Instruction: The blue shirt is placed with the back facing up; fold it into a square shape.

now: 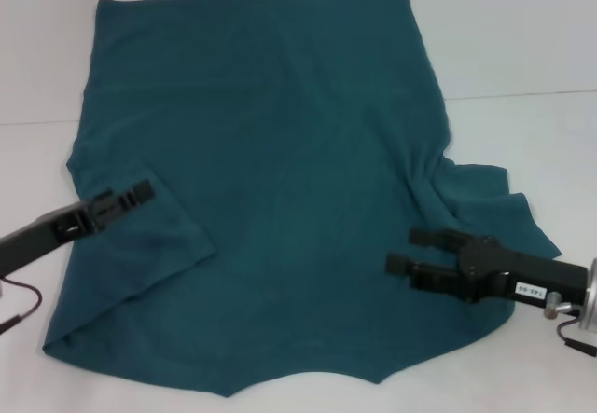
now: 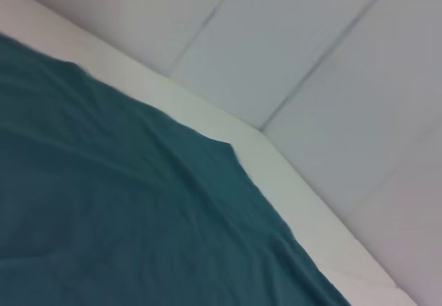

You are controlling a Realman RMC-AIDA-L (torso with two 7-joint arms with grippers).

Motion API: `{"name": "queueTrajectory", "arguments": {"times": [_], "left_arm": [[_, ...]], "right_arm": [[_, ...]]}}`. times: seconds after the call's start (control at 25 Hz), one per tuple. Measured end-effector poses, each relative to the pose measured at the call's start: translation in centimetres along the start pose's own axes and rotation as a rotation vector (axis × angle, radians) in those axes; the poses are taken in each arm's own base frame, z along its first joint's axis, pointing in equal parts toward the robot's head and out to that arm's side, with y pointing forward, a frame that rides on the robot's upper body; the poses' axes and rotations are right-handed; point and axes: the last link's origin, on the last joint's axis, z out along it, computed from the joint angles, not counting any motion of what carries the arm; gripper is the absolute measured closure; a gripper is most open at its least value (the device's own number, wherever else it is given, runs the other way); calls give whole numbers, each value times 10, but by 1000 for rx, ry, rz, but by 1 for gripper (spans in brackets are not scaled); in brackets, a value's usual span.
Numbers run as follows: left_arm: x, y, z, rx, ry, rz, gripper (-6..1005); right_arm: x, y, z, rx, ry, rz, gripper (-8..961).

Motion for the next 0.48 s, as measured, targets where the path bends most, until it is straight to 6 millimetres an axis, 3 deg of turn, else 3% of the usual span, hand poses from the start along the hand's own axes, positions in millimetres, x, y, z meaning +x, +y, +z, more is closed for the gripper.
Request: {"name": "queueTrajectory", "arguments": {"times": [0.16,0.48], "left_arm": [[-7,11,-3,-76,-8,96,101],[-23,19,-2,-120,-32,145,41]], "right_arm": [[-1,-8,-14,58,-43,17,42],[-1,-21,-46,164,-99,46,43]]}}
